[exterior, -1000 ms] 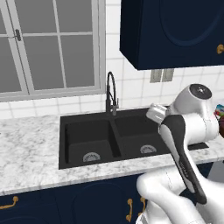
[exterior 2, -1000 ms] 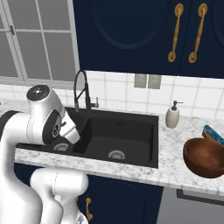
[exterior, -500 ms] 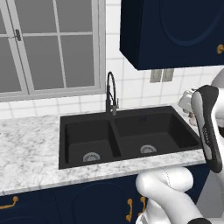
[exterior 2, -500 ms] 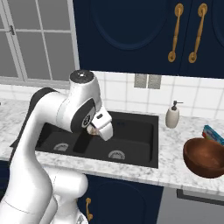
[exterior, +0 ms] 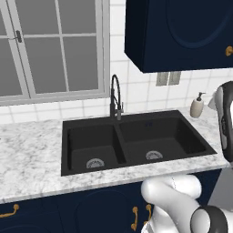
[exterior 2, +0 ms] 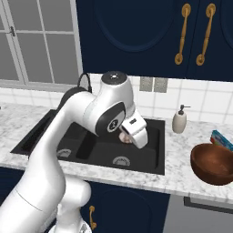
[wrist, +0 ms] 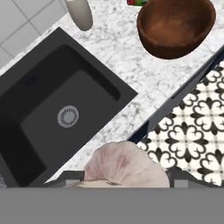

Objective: Pick the garlic from the sink and place it in the bowl. Then pick the bowl and place it in the microwave. Then close the microwave door and press the start button.

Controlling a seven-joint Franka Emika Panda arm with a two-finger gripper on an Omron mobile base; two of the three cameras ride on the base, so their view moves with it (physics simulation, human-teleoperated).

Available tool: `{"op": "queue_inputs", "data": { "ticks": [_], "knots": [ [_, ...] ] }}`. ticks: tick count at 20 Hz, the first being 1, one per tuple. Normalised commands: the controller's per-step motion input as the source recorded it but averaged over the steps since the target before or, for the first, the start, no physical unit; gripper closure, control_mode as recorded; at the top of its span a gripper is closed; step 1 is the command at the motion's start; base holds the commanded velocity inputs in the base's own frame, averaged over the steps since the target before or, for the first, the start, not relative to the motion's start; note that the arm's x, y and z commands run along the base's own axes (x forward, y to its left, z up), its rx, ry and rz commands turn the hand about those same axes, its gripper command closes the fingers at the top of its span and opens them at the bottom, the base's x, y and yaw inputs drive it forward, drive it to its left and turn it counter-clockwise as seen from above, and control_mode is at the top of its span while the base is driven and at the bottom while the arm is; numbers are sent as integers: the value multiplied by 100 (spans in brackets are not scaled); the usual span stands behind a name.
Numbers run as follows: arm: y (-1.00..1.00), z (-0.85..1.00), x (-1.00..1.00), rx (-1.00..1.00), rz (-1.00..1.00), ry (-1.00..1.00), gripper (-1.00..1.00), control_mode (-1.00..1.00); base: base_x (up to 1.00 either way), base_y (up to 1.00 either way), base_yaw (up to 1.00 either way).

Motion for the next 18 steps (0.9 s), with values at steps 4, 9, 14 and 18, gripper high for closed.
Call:
{"op": "queue_inputs", "data": {
  "ticks": [4, 9, 14, 18],
  "knots": [
    [-85, -1, 19, -3, -5, 0, 100, -100, 0, 0, 0],
    [-89, -9, 17, -3, -2, 0, 100, -100, 0, 0, 0],
    [-82, -19, 28, -1, 0, 2, 100, -100, 0, 0, 0],
    [-66, -32, 32, -4, 0, 3, 100, -100, 0, 0, 0]
  ]
}}
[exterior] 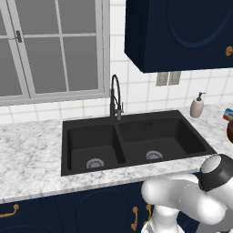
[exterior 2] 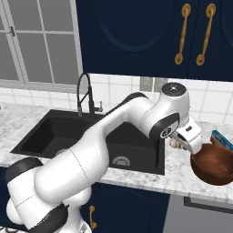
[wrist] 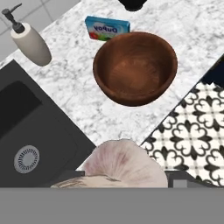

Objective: Pick the garlic from the sink and place it in the bowl. Then pick the bowl and place it in the microwave. Then close the microwave door and press the start button.

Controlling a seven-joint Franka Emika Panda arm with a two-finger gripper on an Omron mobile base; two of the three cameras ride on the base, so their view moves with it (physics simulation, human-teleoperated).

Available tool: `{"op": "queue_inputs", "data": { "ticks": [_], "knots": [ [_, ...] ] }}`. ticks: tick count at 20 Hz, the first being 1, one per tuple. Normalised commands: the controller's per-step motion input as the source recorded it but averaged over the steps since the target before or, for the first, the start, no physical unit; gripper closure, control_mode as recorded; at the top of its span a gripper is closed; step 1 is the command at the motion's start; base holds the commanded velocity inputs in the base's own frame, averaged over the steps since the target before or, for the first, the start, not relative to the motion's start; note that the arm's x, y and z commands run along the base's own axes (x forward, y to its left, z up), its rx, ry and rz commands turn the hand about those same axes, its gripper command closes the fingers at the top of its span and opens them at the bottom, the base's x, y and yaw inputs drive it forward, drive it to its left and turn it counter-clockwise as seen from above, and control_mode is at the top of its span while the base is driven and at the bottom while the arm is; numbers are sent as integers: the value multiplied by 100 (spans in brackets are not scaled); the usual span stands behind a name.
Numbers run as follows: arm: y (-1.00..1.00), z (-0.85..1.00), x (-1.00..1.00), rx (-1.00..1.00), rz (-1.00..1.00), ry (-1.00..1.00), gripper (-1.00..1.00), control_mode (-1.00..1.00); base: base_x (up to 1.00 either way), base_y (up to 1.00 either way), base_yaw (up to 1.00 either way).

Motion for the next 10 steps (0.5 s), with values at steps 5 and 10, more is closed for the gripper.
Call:
{"op": "queue_inputs", "data": {
  "ticks": [5, 10],
  "knots": [
    [-61, -38, 33, -5, 0, 3, 100, -100, 0, 0, 0],
    [-34, -42, 45, -5, 0, 3, 100, -100, 0, 0, 0]
  ]
}}
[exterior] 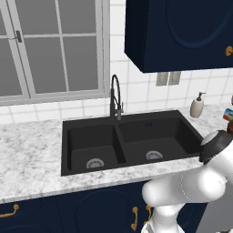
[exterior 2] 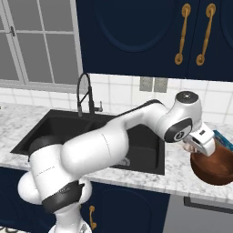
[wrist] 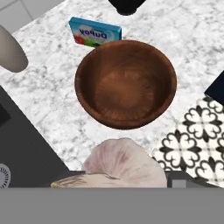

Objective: Pick the garlic from the sink and place it in the bowl. Then pick the bowl and place it in the microwave. Then close the microwave door and press the start button.

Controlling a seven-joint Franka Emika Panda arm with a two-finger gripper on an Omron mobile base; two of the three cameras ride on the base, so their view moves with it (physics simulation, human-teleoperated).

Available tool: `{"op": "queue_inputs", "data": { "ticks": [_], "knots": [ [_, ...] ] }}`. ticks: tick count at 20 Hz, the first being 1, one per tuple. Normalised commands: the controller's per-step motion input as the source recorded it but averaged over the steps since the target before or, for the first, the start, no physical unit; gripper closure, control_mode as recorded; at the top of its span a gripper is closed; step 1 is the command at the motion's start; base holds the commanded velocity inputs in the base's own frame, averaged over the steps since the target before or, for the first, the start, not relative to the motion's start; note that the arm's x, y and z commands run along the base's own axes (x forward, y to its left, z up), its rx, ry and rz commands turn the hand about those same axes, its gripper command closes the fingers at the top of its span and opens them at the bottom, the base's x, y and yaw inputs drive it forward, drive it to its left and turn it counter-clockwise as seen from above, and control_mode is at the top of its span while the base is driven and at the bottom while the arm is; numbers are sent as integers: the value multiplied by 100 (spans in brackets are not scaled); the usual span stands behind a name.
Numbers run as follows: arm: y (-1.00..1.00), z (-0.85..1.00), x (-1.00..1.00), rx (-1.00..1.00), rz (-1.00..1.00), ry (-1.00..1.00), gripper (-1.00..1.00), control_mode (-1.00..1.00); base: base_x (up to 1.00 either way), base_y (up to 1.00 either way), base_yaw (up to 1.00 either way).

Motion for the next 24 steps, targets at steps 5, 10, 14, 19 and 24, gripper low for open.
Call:
{"op": "queue_inputs", "data": {
  "ticks": [5, 10, 14, 19, 24],
  "knots": [
    [-16, -28, 47, -4, -1, 2, 100, -100, 0, 0, 0],
    [-40, -24, 32, 0, 0, 3, 100, -100, 0, 0, 0],
    [-49, -18, 8, 0, 0, 0, 100, -100, 0, 0, 0],
    [-36, -23, 15, 0, 0, 0, 100, -100, 0, 0, 0],
    [-41, -22, 5, 3, 0, 0, 100, -100, 0, 0, 0]
  ]
}}
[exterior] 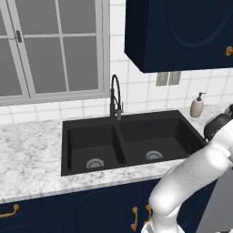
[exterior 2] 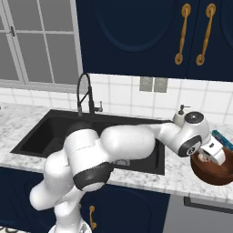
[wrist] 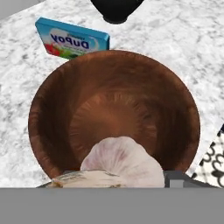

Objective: Pick the garlic from the sink and place it in the bowl. Then pick the bowl and place it in the microwave. Then close the microwave door and press the start button.

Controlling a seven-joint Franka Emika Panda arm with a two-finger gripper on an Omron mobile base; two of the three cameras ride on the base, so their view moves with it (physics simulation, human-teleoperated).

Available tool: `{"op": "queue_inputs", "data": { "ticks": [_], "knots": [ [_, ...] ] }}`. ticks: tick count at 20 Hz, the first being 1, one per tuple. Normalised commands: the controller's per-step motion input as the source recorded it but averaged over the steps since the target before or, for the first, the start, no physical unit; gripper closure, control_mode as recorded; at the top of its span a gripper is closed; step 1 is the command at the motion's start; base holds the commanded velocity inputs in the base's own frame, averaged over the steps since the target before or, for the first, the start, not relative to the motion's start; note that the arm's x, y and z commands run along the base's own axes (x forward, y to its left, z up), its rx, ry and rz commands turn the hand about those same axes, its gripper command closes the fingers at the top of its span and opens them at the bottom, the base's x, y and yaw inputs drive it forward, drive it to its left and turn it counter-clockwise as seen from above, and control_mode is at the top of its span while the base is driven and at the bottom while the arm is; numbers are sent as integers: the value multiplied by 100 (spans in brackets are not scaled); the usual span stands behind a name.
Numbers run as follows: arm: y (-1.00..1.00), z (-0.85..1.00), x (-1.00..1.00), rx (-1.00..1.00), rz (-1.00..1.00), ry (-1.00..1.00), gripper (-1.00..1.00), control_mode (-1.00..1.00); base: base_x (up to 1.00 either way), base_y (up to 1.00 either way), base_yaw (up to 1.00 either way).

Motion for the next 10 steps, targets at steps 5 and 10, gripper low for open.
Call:
{"op": "queue_inputs", "data": {
  "ticks": [5, 10],
  "knots": [
    [-10, -36, 15, 3, 0, 0, 100, -100, 0, 0, 0],
    [-2, -45, 14, 1, 0, 0, 100, -100, 0, 0, 0]
  ]
}}
